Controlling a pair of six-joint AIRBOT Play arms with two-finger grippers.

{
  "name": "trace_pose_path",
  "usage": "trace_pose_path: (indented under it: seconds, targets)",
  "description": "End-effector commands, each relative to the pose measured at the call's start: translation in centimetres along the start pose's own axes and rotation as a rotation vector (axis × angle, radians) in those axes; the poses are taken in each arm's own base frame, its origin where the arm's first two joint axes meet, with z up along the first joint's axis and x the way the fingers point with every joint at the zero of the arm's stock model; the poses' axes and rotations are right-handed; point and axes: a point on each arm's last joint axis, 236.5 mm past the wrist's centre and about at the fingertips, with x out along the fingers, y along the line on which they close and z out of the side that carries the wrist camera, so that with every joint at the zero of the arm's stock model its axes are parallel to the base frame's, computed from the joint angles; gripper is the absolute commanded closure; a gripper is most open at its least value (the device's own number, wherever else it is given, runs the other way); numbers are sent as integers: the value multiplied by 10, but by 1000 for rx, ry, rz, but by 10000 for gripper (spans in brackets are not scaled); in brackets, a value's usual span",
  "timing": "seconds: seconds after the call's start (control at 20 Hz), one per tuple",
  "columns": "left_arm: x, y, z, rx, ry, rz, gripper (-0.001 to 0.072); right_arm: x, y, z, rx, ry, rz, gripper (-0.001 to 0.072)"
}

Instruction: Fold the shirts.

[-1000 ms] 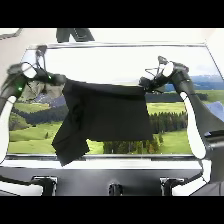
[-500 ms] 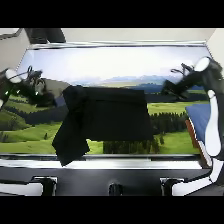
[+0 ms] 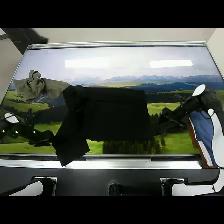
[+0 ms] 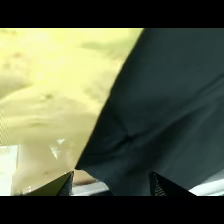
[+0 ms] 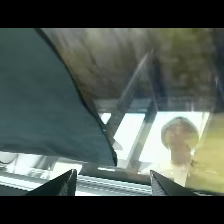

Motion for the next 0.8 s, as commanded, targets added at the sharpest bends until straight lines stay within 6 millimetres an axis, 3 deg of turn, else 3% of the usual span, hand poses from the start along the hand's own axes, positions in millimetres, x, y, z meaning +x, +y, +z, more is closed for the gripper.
trace_pose_path:
  seconds: [0.0, 0.05, 0.25, 0.3, 0.45, 0.6, 0.7, 0.75]
  targets:
    - [14, 0, 2, 1, -36, -22, 204, 21, 6, -6, -24, 14, 9, 138]
    - [15, -3, 7, -10, -51, -42, 253, 27, 10, -8, -37, 22, 11, 139]
    - [20, -8, 18, -41, -82, -79, 279, 56, 18, -14, -80, 32, -12, 139]
    - [21, -8, 18, -43, -78, -79, 335, 61, 18, -16, -79, 35, -13, 139]
    - [21, -9, 16, -41, -71, -83, 655, 69, 30, -19, -56, 44, 44, 163]
    - [19, -12, 12, -27, -48, -94, 678, 78, 44, -19, -19, 34, 121, 235]
    - [15, -14, 12, -19, -53, -95, 678, 89, 43, -24, 36, 53, 141, 280]
    - [13, -15, 12, -17, -59, -96, 679, 95, 40, -26, 49, 61, 140, 346]
